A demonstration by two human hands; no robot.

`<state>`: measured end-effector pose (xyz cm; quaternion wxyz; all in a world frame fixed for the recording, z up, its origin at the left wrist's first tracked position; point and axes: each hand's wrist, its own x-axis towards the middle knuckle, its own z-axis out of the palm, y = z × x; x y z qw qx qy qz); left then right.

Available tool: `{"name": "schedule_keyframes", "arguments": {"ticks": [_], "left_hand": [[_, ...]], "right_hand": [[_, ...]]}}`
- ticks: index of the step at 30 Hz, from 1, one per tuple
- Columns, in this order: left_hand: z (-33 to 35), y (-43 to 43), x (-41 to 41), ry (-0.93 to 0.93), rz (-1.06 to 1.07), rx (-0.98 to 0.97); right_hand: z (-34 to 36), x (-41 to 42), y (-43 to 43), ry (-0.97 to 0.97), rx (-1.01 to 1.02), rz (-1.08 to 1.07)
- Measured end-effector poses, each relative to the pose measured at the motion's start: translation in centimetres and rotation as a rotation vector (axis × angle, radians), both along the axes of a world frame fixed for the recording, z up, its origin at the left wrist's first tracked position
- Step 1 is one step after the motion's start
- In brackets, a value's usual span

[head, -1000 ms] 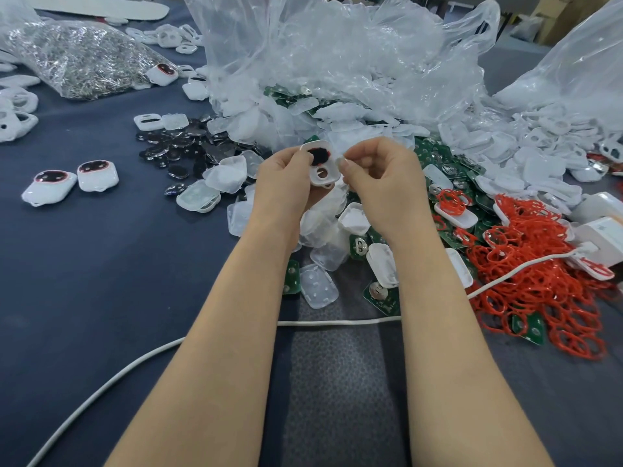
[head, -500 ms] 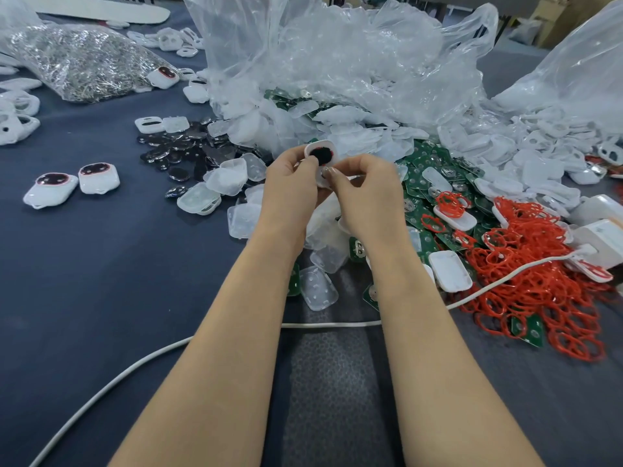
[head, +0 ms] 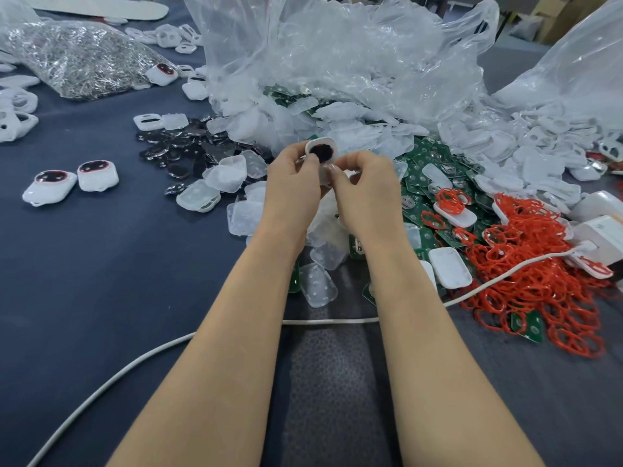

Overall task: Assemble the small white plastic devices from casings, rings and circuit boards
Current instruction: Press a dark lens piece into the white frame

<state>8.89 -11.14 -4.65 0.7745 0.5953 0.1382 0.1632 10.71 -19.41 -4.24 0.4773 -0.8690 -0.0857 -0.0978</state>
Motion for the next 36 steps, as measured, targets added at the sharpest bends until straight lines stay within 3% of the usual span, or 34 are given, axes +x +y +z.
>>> {"name": "schedule_keyframes", "arguments": {"ticks": [8,13,22,36], "left_hand": [[-0.1,0.0,0.1,0.003,-0.023,0.013],[-0.1,0.0,0.2,0.017,-0.037,-0.024],[-0.2,0.4,0.0,0.035,-0.086,-0.040],[-0.4,0.6,-0.2,-0.019,-0.119,0.054]], "right_hand": [[-0.4,-0.2,0.2,-0.051,0.130,-0.047],[-0.2,0.1,-0.1,0.148,0.305,-0.023],[0.1,0.2,-0.6,0.138,0.241,0.023],[0.0,0.5,-1.2,0.203,0.358,0.076]]}}
